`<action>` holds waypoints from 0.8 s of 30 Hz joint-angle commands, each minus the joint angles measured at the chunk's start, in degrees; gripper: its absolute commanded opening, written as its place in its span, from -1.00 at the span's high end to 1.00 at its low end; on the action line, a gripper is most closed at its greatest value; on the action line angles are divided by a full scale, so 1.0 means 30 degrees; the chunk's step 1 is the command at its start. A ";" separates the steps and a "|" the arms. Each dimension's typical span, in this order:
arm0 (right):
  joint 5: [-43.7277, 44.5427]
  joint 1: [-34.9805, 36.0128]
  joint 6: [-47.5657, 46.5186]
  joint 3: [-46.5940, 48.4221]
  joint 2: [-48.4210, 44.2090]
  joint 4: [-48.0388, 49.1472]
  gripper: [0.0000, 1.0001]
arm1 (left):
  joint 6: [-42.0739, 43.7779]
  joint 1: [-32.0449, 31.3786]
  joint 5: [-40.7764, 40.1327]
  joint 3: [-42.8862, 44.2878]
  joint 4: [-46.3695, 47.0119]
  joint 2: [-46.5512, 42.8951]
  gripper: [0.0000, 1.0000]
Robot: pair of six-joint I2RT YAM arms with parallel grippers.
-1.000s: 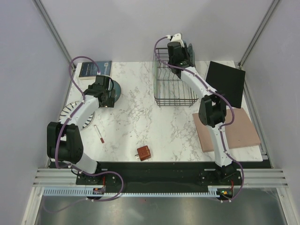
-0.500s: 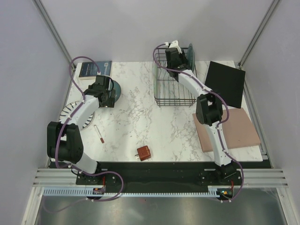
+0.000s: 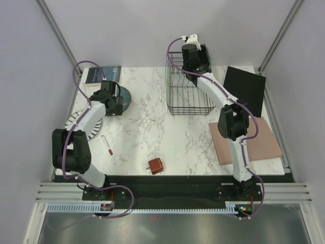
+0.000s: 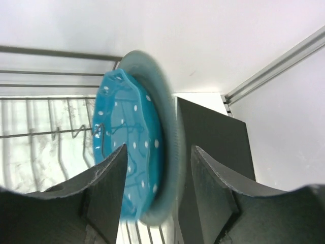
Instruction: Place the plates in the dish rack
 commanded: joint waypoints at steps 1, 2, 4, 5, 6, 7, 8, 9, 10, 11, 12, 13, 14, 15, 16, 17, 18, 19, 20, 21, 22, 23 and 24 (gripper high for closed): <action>-0.0193 0.1309 0.1109 -0.1248 -0.4077 -0.0597 -0.22 | -0.0450 0.3750 0.2723 0.2212 0.0959 0.0555 -1.00; -0.0864 0.1487 0.1696 -0.2035 -0.4575 -0.1907 -0.24 | -0.0654 0.5269 0.3575 0.3173 0.0756 0.0936 -0.99; -0.5185 0.1955 0.3042 -0.3034 -0.6128 -0.3465 -0.32 | -0.0658 0.6218 0.5540 0.4669 -0.0875 0.2744 -1.00; -0.7295 0.2016 0.3195 -0.4170 -0.6655 -0.4633 -0.34 | -0.0483 0.6628 0.5981 0.6185 -0.1438 0.3452 -1.00; -0.9288 0.2045 0.3370 -0.4704 -0.7530 -0.5109 -0.39 | 0.0041 0.6719 0.6537 0.6751 -0.1879 0.3953 -1.00; -1.3803 0.2046 0.3285 -0.5434 -0.7945 -0.5259 -0.47 | 0.0163 0.6749 0.6716 0.7221 -0.2318 0.4364 -1.00; -1.5705 0.2017 0.2936 -0.6920 -0.8326 -0.5144 -0.51 | 0.0744 0.6778 0.6805 0.7922 -0.2555 0.5122 -0.97; -1.7464 0.2045 0.3049 -0.7457 -0.8707 -0.5085 -0.55 | 0.1069 0.6779 0.6777 0.8277 -0.2731 0.5390 -0.95; -1.8903 0.2133 0.3398 -0.7782 -0.8711 -0.5084 -0.56 | 0.1217 0.6750 0.6864 0.8512 -0.2791 0.5683 -0.91; -1.9294 0.2191 0.4242 -0.8075 -0.8508 -0.5142 -0.56 | 0.1334 0.6778 0.6865 0.8950 -0.2907 0.6063 -0.90; -1.9588 0.2279 0.4831 -0.8194 -0.8419 -0.5143 -0.56 | 0.1452 0.6808 0.6720 0.9186 -0.2909 0.6299 -0.89; -2.0374 0.2338 0.5040 -0.8369 -0.8331 -0.5085 -0.56 | 0.1453 0.6866 0.6747 0.9623 -0.2938 0.6504 -0.88; -2.0585 0.2426 0.5013 -0.8400 -0.8185 -0.5055 -0.56 | 0.1366 0.6953 0.6921 0.9889 -0.3025 0.7058 -0.87; -2.0790 0.2571 0.5013 -0.8429 -0.8097 -0.5026 -0.57 | 0.1249 0.7070 0.7068 1.0211 -0.3084 0.7353 -0.87; -2.1576 0.2602 0.4984 -0.8256 -0.7980 -0.5026 -0.57 | 0.1074 0.7362 0.7186 1.0997 -0.3142 0.7704 -0.82; -2.2018 0.2602 0.5041 -0.8138 -0.7660 -0.5055 -0.57 | 0.0637 0.7568 0.7738 1.1498 -0.3433 0.8114 -0.80; -2.2458 0.2573 0.5158 -0.7992 -0.7511 -0.5084 -0.57 | 0.0401 0.7773 0.8062 1.2025 -0.3610 0.8901 -0.77; -2.2955 0.2631 0.5188 -0.7758 -0.7394 -0.5026 -0.57 | 0.0369 0.7949 0.8298 1.2871 -0.3728 0.9257 -0.75; -2.3888 0.2631 0.5247 -0.7640 -0.7016 -0.4939 -0.57 | 0.0369 0.8153 0.8358 1.3112 -0.3700 0.9492 -0.75; -2.4304 0.2718 0.5711 -0.7494 -0.6809 -0.4851 -0.57 | 0.0369 0.8185 0.8446 1.3288 -0.3671 0.9930 -0.73; -2.4598 0.2777 0.5977 -0.7231 -0.6604 -0.4618 -0.58 | 0.0369 0.8214 0.8650 1.3667 -0.3699 1.0195 -0.72; -2.4949 0.2836 0.6386 -0.7083 -0.6080 -0.4471 -0.57 | 0.0427 0.8417 0.9290 1.3903 -0.3729 1.0430 -0.70; -2.5156 0.2924 0.7057 -0.6908 -0.5871 -0.4324 -0.57 | 0.0427 0.8564 0.9644 1.4108 -0.3758 1.0751 -0.70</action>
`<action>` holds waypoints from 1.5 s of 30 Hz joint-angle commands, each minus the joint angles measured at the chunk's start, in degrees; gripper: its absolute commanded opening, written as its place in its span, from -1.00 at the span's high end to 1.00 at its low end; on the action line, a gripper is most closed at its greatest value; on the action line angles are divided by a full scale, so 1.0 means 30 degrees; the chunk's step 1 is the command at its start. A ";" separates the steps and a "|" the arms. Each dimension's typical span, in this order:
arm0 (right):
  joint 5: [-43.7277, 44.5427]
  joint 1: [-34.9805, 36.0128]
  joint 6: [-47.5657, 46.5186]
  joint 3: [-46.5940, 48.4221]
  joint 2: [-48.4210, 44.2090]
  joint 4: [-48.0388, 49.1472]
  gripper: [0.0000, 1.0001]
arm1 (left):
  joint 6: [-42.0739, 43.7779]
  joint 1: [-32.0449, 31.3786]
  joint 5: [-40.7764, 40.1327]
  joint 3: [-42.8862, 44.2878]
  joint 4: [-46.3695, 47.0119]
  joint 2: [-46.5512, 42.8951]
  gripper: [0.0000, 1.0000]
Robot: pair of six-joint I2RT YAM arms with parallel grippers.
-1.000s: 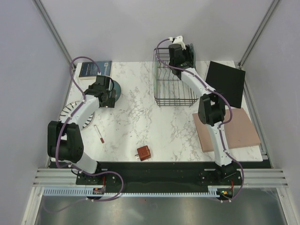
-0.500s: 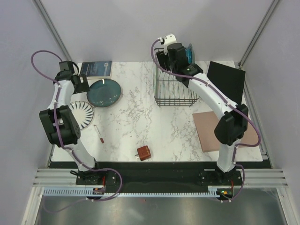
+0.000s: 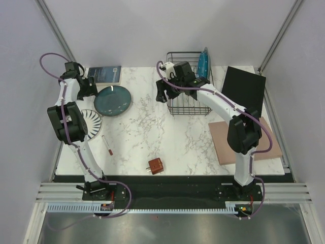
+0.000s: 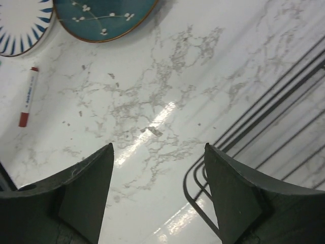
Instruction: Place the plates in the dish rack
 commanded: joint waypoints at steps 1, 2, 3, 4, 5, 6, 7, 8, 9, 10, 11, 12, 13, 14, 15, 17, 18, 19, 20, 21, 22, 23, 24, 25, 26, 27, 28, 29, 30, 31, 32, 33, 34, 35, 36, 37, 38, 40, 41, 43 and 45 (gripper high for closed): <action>-0.3110 0.0360 0.2130 0.1602 0.1073 0.1060 -0.57 | -0.0112 0.0762 0.2040 0.1955 -0.0479 0.1455 -0.65; -0.3229 0.0447 0.2394 0.1779 0.1569 0.1149 -0.57 | -0.0025 0.0966 0.2362 0.2250 -0.0538 0.1838 -0.64; -0.3433 0.0593 0.2600 0.1984 0.1835 0.1179 -0.57 | 0.0063 0.1084 0.2713 0.2514 -0.0597 0.2219 -0.61; -0.3551 0.0682 0.2805 0.2276 0.1982 0.1324 -0.57 | 0.0064 0.1260 0.2978 0.3068 -0.0568 0.2890 -0.57; -0.3610 0.0740 0.2836 0.2366 0.2245 0.1384 -0.57 | -0.0052 0.1522 0.3705 0.3335 -0.0568 0.3216 -0.56; -0.3611 0.0857 0.2894 0.2425 0.2363 0.1443 -0.57 | -0.0082 0.1670 0.4177 0.3569 -0.0568 0.3538 -0.55; -0.3611 0.0916 0.3069 0.2426 0.2452 0.1617 -0.57 | -0.0082 0.1788 0.4587 0.4065 -0.0539 0.3918 -0.53; -0.3611 0.0946 0.3186 0.2426 0.2597 0.1648 -0.58 | -0.0053 0.1963 0.5172 0.4331 -0.0539 0.4618 -0.50; -0.3611 0.1004 0.3217 0.2455 0.2686 0.1677 -0.58 | 0.0034 0.2052 0.5555 0.4536 -0.0510 0.4973 -0.48; -0.3553 0.1005 0.3246 0.2397 0.2745 0.1678 -0.58 | 0.0093 0.2110 0.5935 0.4800 -0.0509 0.5238 -0.42; -0.3523 0.1034 0.3217 0.2367 0.2716 0.1707 -0.58 | 0.0123 0.2111 0.6403 0.4918 -0.0509 0.5704 -0.41; -0.3494 0.1005 0.3159 0.2338 0.2774 0.1707 -0.58 | 0.0094 0.2111 0.6727 0.5035 -0.0509 0.5883 -0.41; -0.3378 0.1034 0.3100 0.2280 0.2775 0.1707 -0.58 | 0.0123 0.2111 0.6991 0.5182 -0.0451 0.6001 -0.40; -0.3318 0.1063 0.3100 0.2250 0.2804 0.1736 -0.58 | 0.0065 0.2111 0.7603 0.5270 -0.0393 0.6292 -0.40; -0.3260 0.1034 0.3042 0.2192 0.2804 0.1707 -0.59 | 0.0035 0.2111 0.7957 0.5358 -0.0421 0.6411 -0.40; -0.3114 0.1034 0.3070 0.2104 0.2921 0.1677 -0.59 | 0.0268 0.2082 0.9154 0.5563 -0.0392 0.6733 -0.35; -0.3055 0.1063 0.3070 0.2103 0.2921 0.1678 -0.60 | 0.0356 0.2082 0.9510 0.5593 -0.0392 0.6909 -0.31; -0.2996 0.1121 0.3041 0.2074 0.2950 0.1678 -0.60 | 0.0386 0.2082 0.9774 0.5622 -0.0421 0.6997 -0.28; -0.2908 0.1122 0.3041 0.2074 0.2980 0.1678 -0.60 | 0.0445 0.2053 1.0357 0.5623 -0.0392 0.7056 -0.26; -0.2850 0.1151 0.3041 0.2074 0.3009 0.1678 -0.61 | 0.0532 0.2052 1.0595 0.5594 -0.0392 0.7144 -0.25; -0.2791 0.1180 0.3041 0.2045 0.3009 0.1649 -0.60 | 0.0533 0.2052 1.0771 0.5593 -0.0421 0.7203 -0.22; -0.2732 0.1181 0.3041 0.2045 0.3067 0.1648 -0.60 | 0.0678 0.2052 1.1179 0.5593 -0.0450 0.7261 -0.22; -0.2645 0.1181 0.3041 0.2016 0.3068 0.1619 -0.61 | 0.0795 0.2052 1.1415 0.5593 -0.0538 0.7262 -0.20; -0.2586 0.1152 0.3012 0.2016 0.3126 0.1590 -0.61 | 0.0884 0.2052 1.1621 0.5535 -0.0568 0.7320 -0.15; -0.2527 0.1180 0.2954 0.2045 0.3155 0.1561 -0.61 | 0.1117 0.2052 1.2116 0.5535 -0.0597 0.7321 -0.10; -0.2440 0.1181 0.2953 0.2045 0.3156 0.1531 -0.61 | 0.1206 0.2052 1.2382 0.5477 -0.0713 0.7292 -0.04; -0.2381 0.1181 0.2895 0.2016 0.3185 0.1502 -0.62 | 0.1265 0.2052 1.2588 0.5447 -0.0830 0.7291 0.09; -0.2351 0.1181 0.2866 0.2016 0.3214 0.1502 -0.62 | 0.1323 0.2081 1.3054 0.5418 -0.0832 0.7320 0.16; -0.2293 0.1181 0.2865 0.2016 0.3214 0.1502 -0.61 | 0.1353 0.2053 1.3203 0.5359 -0.0919 0.7321 0.21; -0.2234 0.1181 0.2894 0.2016 0.3214 0.1473 -0.62 | 0.1382 0.2052 1.3292 0.5301 -0.1035 0.7263 0.35; -0.2176 0.1152 0.2837 0.1987 0.3214 0.1472 -0.62 | 0.1470 0.2052 1.3583 0.5242 -0.1037 0.7204 0.39; -0.2117 0.1180 0.2807 0.1986 0.3214 0.1414 -0.62 | 0.1557 0.2052 1.3644 0.5184 -0.1066 0.7174 0.42; -0.2059 0.1181 0.2749 0.1957 0.3156 0.1356 -0.62 | 0.1558 0.2023 1.3731 0.5067 -0.1124 0.7174 0.60; -0.2029 0.1181 0.2632 0.1957 0.3127 0.1355 -0.62 | 0.1645 0.2023 1.3790 0.4979 -0.1182 0.7058 0.70; -0.1971 0.1152 0.2515 0.1928 0.3068 0.1297 -0.62 | 0.1646 0.2023 1.3820 0.4920 -0.1241 0.6941 0.80; -0.1883 0.1122 0.2427 0.1870 0.3010 0.1239 -0.62 | 0.1675 0.2023 1.3878 0.4861 -0.1213 0.6824 0.95; -0.1824 0.1151 0.2223 0.1840 0.2951 0.1209 -0.62 | 0.1705 0.2023 1.4053 0.4774 -0.1241 0.6648 0.95; -0.1707 0.1151 0.2075 0.1782 0.2863 0.1180 -0.62 | 0.1734 0.2023 1.4258 0.4715 -0.1213 0.6063 0.95; -0.1619 0.1122 0.2045 0.1781 0.2834 0.1179 -0.62 | 0.1763 0.1994 1.4579 0.4627 -0.1212 0.5829 0.95; -0.1561 0.1093 0.1986 0.1810 0.2775 0.1179 -0.62 | 0.1647 0.2023 1.4932 0.4481 -0.1271 0.4950 0.95; -0.1444 0.1035 0.1986 0.1898 0.2746 0.1179 -0.64 | 0.1529 0.1994 1.5984 0.4247 -0.1358 0.3958 0.95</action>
